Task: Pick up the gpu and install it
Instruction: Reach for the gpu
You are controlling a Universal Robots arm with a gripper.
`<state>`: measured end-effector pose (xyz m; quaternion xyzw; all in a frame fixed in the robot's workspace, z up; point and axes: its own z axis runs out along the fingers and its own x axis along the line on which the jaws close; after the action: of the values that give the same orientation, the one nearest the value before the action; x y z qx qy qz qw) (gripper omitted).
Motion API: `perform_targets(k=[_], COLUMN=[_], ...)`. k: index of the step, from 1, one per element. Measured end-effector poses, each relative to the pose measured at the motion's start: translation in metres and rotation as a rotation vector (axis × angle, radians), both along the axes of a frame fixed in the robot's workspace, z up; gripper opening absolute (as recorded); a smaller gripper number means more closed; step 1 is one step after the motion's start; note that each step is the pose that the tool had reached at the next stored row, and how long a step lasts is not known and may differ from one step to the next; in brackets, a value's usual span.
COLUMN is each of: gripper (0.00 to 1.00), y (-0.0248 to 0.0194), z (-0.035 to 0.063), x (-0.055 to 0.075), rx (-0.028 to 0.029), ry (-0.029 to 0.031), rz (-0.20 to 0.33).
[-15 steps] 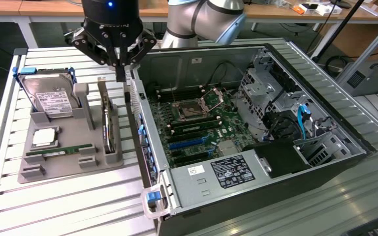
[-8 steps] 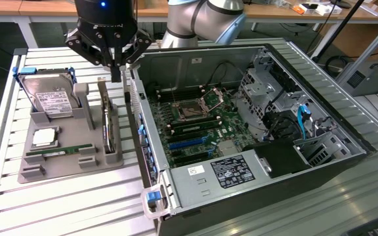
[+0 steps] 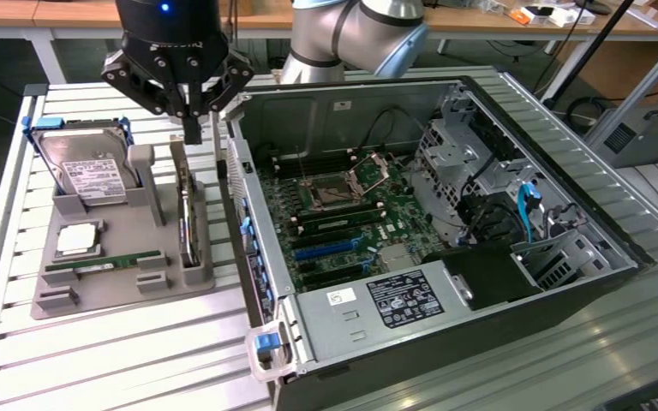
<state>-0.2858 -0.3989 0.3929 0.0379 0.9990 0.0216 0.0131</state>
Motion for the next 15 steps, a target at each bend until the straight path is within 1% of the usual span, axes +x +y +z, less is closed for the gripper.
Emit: perform_targets(k=[15], gripper=[0.11], y=[0.0000], z=[-0.0001], x=[-0.013], rx=[-0.0001], ry=[0.0001], rz=[0.000])
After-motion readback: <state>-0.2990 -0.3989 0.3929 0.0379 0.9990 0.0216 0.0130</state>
